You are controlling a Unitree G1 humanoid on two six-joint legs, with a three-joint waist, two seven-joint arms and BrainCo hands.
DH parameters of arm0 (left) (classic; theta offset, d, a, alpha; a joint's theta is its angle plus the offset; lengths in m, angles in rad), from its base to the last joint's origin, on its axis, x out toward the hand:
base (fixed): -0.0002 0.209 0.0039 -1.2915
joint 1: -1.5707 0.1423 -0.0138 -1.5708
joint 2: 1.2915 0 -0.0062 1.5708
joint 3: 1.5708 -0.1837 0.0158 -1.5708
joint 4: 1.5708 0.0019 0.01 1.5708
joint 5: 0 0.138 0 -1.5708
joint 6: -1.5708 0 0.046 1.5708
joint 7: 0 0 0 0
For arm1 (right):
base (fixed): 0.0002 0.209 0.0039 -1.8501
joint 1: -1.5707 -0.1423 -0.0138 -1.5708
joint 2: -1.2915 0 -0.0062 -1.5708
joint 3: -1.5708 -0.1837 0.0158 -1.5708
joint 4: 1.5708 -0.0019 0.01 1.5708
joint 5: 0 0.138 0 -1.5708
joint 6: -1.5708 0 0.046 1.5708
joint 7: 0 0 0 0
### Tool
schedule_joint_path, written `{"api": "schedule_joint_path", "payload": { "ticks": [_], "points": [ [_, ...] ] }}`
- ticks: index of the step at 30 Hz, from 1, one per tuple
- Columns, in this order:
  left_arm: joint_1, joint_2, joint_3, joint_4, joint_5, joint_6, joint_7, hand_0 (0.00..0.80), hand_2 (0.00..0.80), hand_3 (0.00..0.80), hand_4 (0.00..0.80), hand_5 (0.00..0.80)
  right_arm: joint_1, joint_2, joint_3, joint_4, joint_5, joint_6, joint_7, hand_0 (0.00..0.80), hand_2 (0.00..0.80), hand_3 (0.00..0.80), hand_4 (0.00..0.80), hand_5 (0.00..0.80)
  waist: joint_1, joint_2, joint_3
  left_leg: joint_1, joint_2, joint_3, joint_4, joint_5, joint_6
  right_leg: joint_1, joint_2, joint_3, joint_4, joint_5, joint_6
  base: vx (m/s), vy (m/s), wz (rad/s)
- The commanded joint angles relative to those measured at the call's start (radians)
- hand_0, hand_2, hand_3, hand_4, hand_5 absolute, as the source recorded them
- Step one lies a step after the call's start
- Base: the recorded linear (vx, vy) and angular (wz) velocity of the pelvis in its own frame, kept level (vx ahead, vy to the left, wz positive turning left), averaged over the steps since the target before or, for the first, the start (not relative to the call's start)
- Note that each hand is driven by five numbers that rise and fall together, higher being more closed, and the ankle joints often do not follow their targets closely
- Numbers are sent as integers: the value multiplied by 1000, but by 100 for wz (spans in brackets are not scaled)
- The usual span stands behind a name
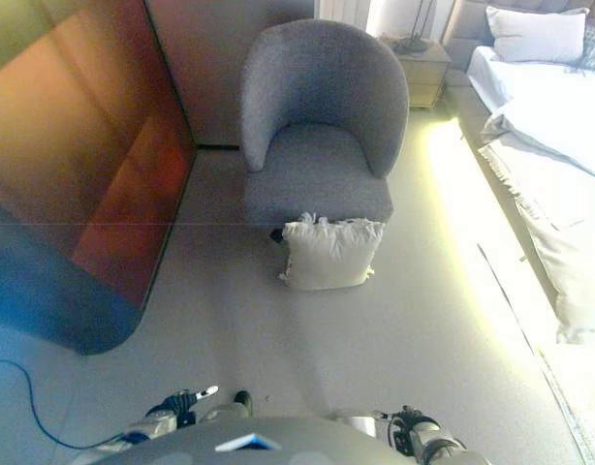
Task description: Pick up the cushion and take it to the sofa
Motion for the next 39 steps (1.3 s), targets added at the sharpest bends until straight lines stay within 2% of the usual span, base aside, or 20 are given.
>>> {"api": "schedule_joint_path", "payload": {
  "ticks": [1, 4, 22, 29, 35, 37, 39],
  "points": [
    [-54, -20, 21, 62, -2, 33, 29, 0, 0, 0, 0, 0, -68, 7, 2, 30, 1, -8, -2, 0, 0, 0, 0, 0, 3, 6, 17, 95, -124, 36, 7, -226, 128, -60, 35, 20, 8, -29, -7, 0, 0, 0],
    [-53, -19, 28, 63, -18, 11, 10, 0, 0, 0, 0, 0, -69, 6, 6, 28, 9, -7, -1, 0, 0, 0, 0, 0, 7, 5, 17, 95, -124, 31, 7, -225, 127, -59, 36, 23, 6, -28, -7, 0, 0, 0],
    [-42, -22, 14, 72, 28, 49, -9, 0, 0, 0, 0, 0, -62, 4, 3, 36, 3, -8, 10, 0, 0, 0, 0, 0, 14, 7, 15, 95, -134, 10, 7, -228, 128, -56, 40, 19, 5, -31, -5, 0, 0, 0],
    [-48, -15, 9, 71, 58, 60, -13, 0, 0, 0, 0, 0, -64, 10, 10, 33, -2, 0, -6, 0, 0, 0, 0, 0, 10, 1, 14, 98, -127, 29, 7, -230, 126, -52, 47, 14, 5, -34, -6, 14, -22, 0],
    [-55, -13, -5, 62, 76, 52, -13, 0, 0, 0, 0, 0, -65, 7, 7, 35, 27, 9, -14, 0, 0, 0, 0, 0, 13, -5, 18, 103, -115, 29, 11, -225, 121, -46, 65, 20, 12, -47, -20, 43, -111, 0],
    [-62, -14, 0, 56, 58, 50, 1, 0, 0, 0, 0, 0, -68, 4, 3, 34, 22, 23, -11, 0, 0, 0, 0, 0, 17, -15, 24, 82, -105, 28, 81, -241, 113, -50, 63, 24, 22, -50, -30, 14, -170, 0],
    [-67, -18, 7, 49, 55, 32, 10, 0, 0, 0, 0, 0, -79, 1, 5, 30, 12, 33, -1, 0, 0, 0, 0, 0, 25, -43, 38, 4, -91, 44, 283, -289, 116, -74, 40, 20, 54, -52, -46, -57, -205, 1]
  ]
}}
